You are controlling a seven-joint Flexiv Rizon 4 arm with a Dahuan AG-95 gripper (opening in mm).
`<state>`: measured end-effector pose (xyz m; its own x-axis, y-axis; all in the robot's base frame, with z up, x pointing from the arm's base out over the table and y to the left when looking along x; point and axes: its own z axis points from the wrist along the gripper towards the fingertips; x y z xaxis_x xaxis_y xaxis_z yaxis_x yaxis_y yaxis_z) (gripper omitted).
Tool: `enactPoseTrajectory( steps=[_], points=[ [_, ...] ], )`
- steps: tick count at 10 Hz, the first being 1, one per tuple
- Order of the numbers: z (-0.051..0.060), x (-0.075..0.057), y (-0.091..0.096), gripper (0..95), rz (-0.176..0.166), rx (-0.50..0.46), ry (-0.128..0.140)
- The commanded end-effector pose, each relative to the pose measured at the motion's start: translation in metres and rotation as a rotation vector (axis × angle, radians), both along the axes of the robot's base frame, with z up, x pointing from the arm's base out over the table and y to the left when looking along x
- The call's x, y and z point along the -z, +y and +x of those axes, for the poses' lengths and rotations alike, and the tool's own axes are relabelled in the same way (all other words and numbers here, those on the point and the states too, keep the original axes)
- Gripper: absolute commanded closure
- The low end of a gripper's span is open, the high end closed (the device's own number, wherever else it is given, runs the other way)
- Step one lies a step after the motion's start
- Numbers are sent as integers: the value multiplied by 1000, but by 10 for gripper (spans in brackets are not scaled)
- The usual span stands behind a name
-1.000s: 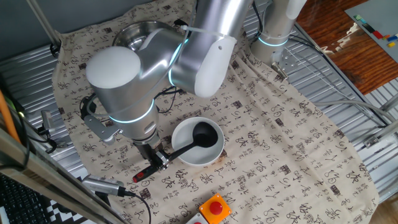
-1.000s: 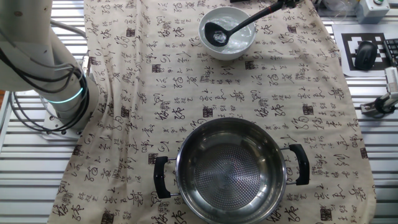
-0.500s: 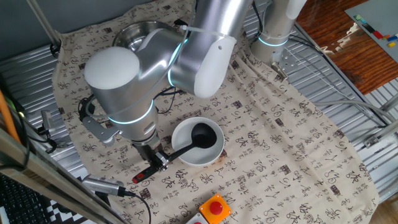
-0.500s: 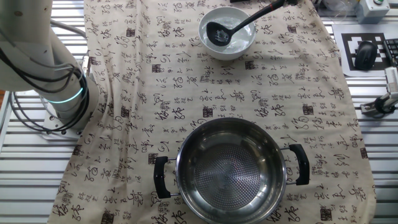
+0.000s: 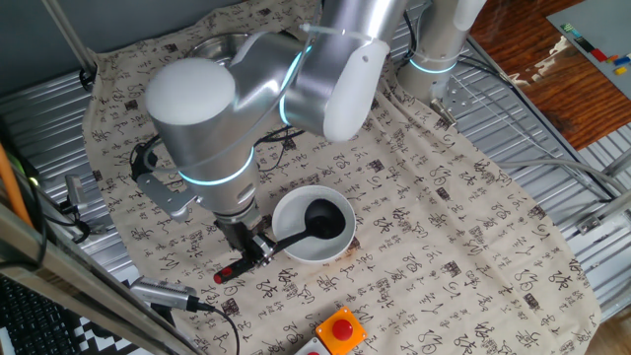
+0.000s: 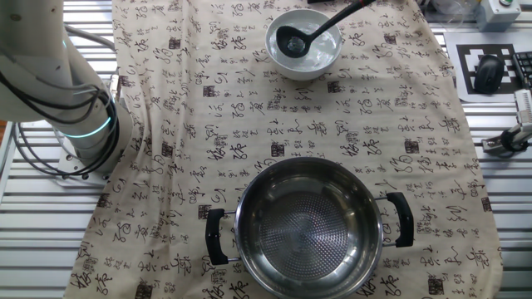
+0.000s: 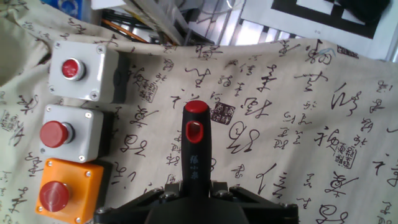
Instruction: Scoop water with a large spoon from one bowl to another
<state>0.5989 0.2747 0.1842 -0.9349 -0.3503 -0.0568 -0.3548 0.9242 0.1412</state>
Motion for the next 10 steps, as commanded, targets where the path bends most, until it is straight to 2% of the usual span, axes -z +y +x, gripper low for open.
enactPoseTrajectory(
  steps=[1, 6, 10],
  points=[
    [0, -1, -1, 950, 7, -17, -24],
    [-1, -5, 0, 950, 48, -20, -33],
    [-1, -8, 2, 950, 60, -18, -32]
  ],
)
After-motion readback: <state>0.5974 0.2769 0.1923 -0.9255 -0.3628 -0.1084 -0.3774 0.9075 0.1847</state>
